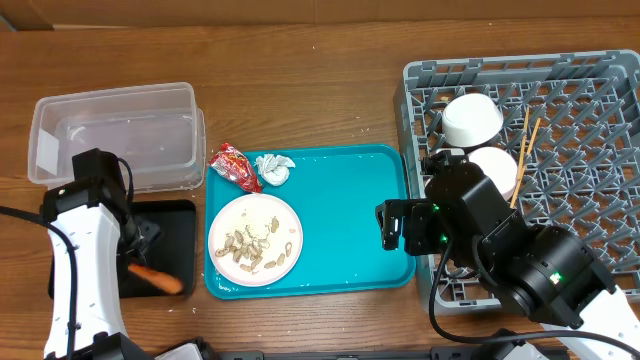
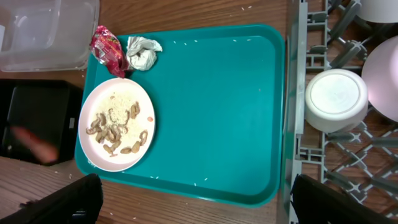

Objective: Sort waste into correct bins and load items into the dishwasher
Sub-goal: 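Carry the carrot left and drop it onto the black tray, then reach the left gripper to the red wrapper and tissue and grasp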

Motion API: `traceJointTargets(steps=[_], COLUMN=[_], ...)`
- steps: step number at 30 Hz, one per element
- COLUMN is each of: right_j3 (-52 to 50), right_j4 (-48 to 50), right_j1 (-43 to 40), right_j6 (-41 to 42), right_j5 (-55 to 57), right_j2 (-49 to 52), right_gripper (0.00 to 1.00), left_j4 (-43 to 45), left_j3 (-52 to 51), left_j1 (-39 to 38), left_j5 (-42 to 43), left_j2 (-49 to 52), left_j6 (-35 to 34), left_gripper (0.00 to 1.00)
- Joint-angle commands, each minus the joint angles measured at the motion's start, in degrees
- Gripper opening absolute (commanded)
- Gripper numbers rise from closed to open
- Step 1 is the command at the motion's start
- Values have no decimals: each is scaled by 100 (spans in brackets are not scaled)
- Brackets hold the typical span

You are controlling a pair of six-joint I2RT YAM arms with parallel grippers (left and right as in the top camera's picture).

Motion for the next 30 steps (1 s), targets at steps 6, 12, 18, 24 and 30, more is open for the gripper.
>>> traceJointTargets(steps=[6, 12, 18, 24, 30], right_j3=[96, 96, 96, 96, 96], right_j4=[-2, -2, -4, -20, -46], right_j1=[4, 4, 4, 4, 4], right_j6=[-17, -17, -17, -13, -13], right_j5=[61, 57, -4, -7, -9], right_j2=[-46, -46, -46, -46, -46], right_gripper=[100, 100, 100, 100, 100], left_j4=[-72, 988, 2424, 3150, 3261], left_j3=[1379, 1414, 1248, 1250, 1250], left_j1=[-437, -2151, -3891, -4428, -4422], left_j5=[1635, 2175, 1386, 474, -28], left_j2=[-138, -37, 815, 2002, 2953], left_j6=[1303, 2533, 3086, 3075, 2798], left_gripper=[68, 76, 81, 83, 80])
